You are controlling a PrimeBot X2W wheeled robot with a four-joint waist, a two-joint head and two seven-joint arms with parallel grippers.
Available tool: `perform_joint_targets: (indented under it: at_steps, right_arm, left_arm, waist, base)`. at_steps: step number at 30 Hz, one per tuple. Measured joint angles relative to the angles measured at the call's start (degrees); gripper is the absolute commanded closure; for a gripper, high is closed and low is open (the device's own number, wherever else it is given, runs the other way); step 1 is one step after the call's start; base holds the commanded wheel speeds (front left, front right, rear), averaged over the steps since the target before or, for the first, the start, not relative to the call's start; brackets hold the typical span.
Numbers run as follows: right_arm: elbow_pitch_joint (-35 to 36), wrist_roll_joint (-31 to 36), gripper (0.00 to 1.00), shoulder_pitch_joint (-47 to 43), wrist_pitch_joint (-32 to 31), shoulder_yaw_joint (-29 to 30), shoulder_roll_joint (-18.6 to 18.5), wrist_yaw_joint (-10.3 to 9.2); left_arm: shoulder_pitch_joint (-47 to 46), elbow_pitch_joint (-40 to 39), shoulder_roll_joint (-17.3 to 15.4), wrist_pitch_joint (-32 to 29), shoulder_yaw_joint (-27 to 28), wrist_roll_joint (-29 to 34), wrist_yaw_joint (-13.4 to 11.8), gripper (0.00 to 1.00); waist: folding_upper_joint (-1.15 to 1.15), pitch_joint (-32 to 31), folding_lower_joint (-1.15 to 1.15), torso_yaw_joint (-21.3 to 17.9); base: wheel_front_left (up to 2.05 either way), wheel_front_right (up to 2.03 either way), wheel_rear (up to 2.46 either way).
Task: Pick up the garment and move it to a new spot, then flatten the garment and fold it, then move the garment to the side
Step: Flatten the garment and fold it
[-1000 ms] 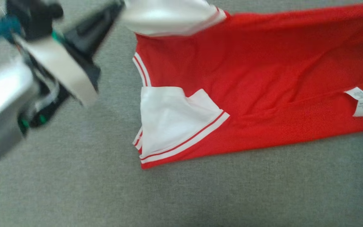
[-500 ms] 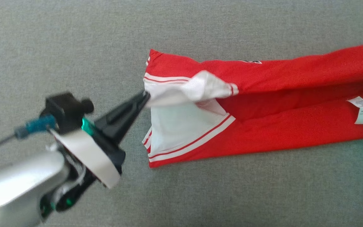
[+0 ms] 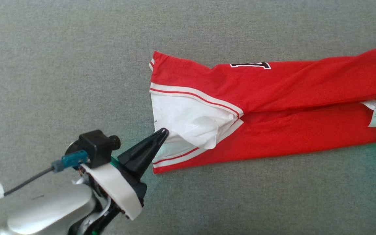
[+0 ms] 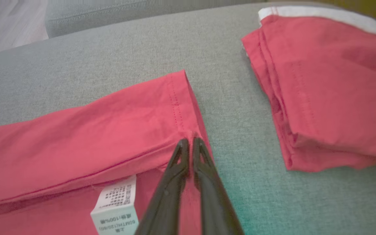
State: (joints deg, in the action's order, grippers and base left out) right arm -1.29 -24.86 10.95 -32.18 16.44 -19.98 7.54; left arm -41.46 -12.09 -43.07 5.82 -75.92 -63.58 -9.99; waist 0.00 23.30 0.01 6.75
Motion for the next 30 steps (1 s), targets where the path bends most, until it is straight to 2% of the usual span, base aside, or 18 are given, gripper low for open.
perform_joint_targets:
  at_steps: [5, 10, 12, 14, 17, 19, 24, 30]
  right_arm:
    - [0.0, 1.13, 0.0, -0.03, 5.67, -0.18, 0.73, 0.0]
    - [0.46, 2.5, 0.0, -2.47, 13.72, -2.56, 1.97, 0.0]
    - [0.19, 2.69, 0.0, -4.88, 16.27, -3.61, 3.46, 0.0]
    - [-0.65, 2.69, 0.0, -7.03, 18.41, -4.64, 5.1, 0.0]
    - [-2.43, 2.85, 0.0, -9.1, 21.49, -5.86, 6.84, 0.0]
    - [-4.32, 2.83, 0.0, -10.07, 23.3, -6.36, 7.86, 0.0]
    - [-8.76, 2.88, 0.0, -12.95, 26.73, -6.37, 10.35, 0.0]
    - [-13.02, 4.15, 0.0, -13.44, 27.32, -3.2, 12.33, 0.0]
  left_arm:
    - [2.29, 2.32, 2.13, 4.64, 1.59, -0.92, -1.27, 0.0]
    - [7.05, 5.54, 4.98, 8.27, 6.62, 0.55, -6.72, 0.0]
    - [10.06, 6.82, 6.64, 8.47, 9.99, 2.83, -9.1, 0.0]
    - [13.69, 7.69, 8.89, 8.5, 14.74, 7.91, -11.51, 0.0]
    - [20.94, 8.43, 13.1, 8.64, 21.86, 13.99, -13.41, 0.0]
    - [26.85, 8.69, 16.58, 8.64, 26.66, 17.18, -13.65, 0.0]
    - [38.91, 9.98, 23.37, 8.62, 37.27, 26.58, -12.14, 0.0]
    - [45.6, 10.4, 28.44, 8.64, 43.41, 38.29, -8.56, 0.0]
  waist:
    - [0.0, -2.1, 0.0, -0.2]
    - [0.0, -5.88, -0.01, -0.6]
    - [0.0, -7.63, -0.01, -0.79]
    - [0.0, -9.41, -0.01, -0.95]
    - [0.0, -12.1, -0.02, -1.23]
    - [0.0, -13.85, -0.02, -1.39]
    - [0.0, -17.77, -0.02, -1.29]
    - [0.0, -20.03, -0.02, 0.25]
  base:
    - [0.0, 0.0, 0.0]
    - [0.0, 0.0, 0.0]
    - [0.0, 0.0, 0.0]
    - [0.0, 0.0, 0.0]
    - [0.0, 0.0, 0.0]
    - [0.0, 0.0, 0.0]
    - [0.0, 0.0, 0.0]
    - [0.0, 0.0, 0.0]
